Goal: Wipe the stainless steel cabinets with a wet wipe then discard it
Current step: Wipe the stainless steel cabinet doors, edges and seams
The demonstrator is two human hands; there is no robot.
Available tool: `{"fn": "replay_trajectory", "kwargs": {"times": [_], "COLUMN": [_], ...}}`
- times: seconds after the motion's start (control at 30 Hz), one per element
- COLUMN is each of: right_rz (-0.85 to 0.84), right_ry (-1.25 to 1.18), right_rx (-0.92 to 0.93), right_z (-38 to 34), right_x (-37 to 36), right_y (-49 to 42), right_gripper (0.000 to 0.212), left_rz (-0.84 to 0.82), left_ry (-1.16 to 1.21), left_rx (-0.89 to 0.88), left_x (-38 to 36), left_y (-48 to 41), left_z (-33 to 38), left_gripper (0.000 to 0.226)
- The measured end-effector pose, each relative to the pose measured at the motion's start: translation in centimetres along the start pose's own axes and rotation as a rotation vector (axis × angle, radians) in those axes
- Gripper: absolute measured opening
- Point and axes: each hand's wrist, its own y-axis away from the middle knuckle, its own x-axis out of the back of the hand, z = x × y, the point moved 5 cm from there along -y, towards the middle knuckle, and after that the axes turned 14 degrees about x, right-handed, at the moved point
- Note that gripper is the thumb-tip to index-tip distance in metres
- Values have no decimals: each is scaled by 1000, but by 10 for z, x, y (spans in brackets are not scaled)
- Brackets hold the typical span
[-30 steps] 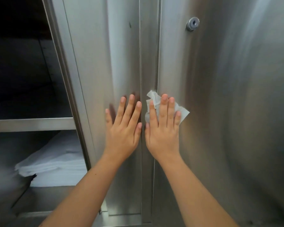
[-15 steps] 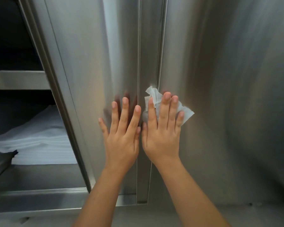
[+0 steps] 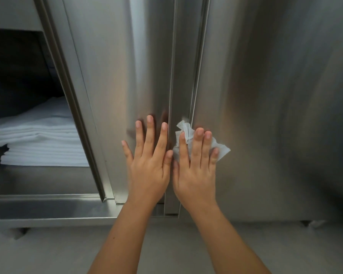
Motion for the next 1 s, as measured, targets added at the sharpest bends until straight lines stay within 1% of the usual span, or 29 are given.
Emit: {"fn": "replay_trajectory", "kwargs": {"times": [0.17, 0.3, 0.43, 0.67, 0.77, 0.9, 1.0], "right_rz": [-51, 30, 54, -87, -104, -31, 5], "right_ry": [14, -30, -25, -96, -101, -109, -104], "right_rx": [13, -33, -56, -9, -10, -68, -71], "right_z": [0, 8, 4, -13, -10, -2, -1], "right_x": [4, 14, 9, -12, -9, 2, 5], "right_y": [-3, -33, -27, 45, 41, 4, -1], "right_gripper": [57, 58, 57, 56, 55, 58, 59], "left_rz": [-92, -101, -104, -140, -152, -159, -161], "left_ry": [-103, -130, -105, -157, -176, -168, -168], "left_rx": [-43, -48, -27, -46, -41, -20, -21], "left_x": [-4, -5, -8, -6, -5, -6, -5], "left_y": [16, 16, 20, 32, 35, 37, 39], "left_z": [-14, -17, -16, -20, -20, -21, -23], "left_gripper": [55, 54, 55, 51, 51, 51, 50]}}
